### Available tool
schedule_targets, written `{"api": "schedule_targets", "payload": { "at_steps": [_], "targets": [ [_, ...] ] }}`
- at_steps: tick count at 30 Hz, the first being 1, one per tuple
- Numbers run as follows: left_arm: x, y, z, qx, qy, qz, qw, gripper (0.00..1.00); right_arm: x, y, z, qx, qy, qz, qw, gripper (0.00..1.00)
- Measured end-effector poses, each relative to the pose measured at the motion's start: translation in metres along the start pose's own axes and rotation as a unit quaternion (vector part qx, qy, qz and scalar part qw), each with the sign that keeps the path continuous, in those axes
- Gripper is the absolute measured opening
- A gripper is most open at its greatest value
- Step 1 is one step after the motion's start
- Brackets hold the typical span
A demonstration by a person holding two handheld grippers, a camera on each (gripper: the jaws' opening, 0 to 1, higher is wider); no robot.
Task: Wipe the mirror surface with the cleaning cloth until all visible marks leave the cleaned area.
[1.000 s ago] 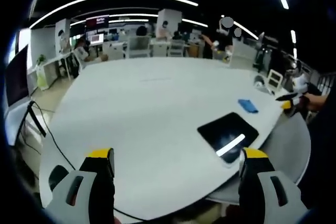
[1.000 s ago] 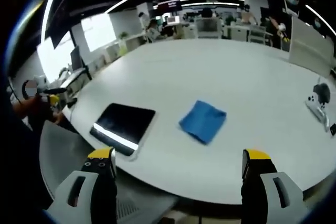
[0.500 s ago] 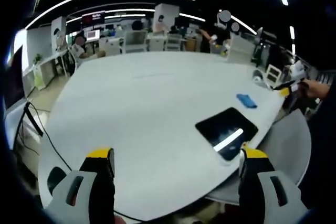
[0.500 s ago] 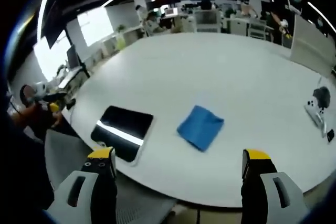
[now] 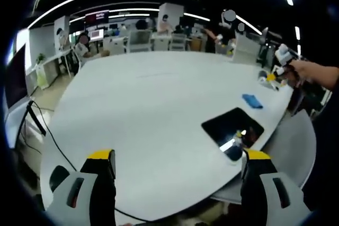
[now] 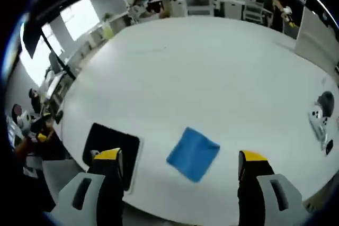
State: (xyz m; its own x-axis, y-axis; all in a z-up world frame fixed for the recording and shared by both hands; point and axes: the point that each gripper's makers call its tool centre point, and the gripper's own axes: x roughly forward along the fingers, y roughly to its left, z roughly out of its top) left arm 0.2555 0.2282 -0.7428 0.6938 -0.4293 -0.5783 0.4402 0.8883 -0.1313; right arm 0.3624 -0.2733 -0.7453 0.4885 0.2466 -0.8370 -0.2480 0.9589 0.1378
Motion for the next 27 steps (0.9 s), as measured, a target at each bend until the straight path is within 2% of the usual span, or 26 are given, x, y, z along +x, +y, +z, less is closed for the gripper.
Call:
{"api": "schedule_targets", "payload": {
  "at_steps": [4,7,9,13,17,20,25,27],
  "targets": [
    [0.000,0.003,-0.003,-0.003,0.001,0.004,1.0000,1.00,0.010,-0.005,0.002,-0.020,0.001,-0.012,0.9997,0.76],
    [0.000,0.003,-0.007,-0.007,0.004,0.006,1.0000,1.00,0.023,-0.005,-0.008,-0.018,0.000,-0.007,0.9998,0.70],
    [0.001,0.003,-0.011,-0.008,0.008,0.008,0.9999,1.00,0.036,-0.007,-0.016,-0.014,-0.007,-0.007,0.9999,0.63],
    [0.003,0.002,-0.017,-0.007,0.014,0.008,0.9998,1.00,0.062,-0.019,-0.030,-0.016,-0.018,-0.031,0.9992,0.45],
    [0.004,-0.001,-0.018,-0.006,0.022,0.008,0.9997,0.99,0.082,-0.022,-0.041,0.007,-0.042,-0.034,0.9985,0.38],
    [0.002,0.002,-0.015,0.002,0.025,0.013,0.9996,0.99,0.092,-0.027,-0.053,0.019,-0.024,-0.047,0.9984,0.21],
    [-0.002,0.008,-0.013,-0.002,0.022,0.023,0.9995,0.99,0.110,-0.034,-0.061,0.037,-0.021,-0.065,0.9970,0.17],
    [-0.003,0.009,-0.016,-0.005,0.025,0.027,0.9993,0.99,0.111,-0.038,-0.059,0.002,-0.021,-0.083,0.9964,0.13]
  ]
}}
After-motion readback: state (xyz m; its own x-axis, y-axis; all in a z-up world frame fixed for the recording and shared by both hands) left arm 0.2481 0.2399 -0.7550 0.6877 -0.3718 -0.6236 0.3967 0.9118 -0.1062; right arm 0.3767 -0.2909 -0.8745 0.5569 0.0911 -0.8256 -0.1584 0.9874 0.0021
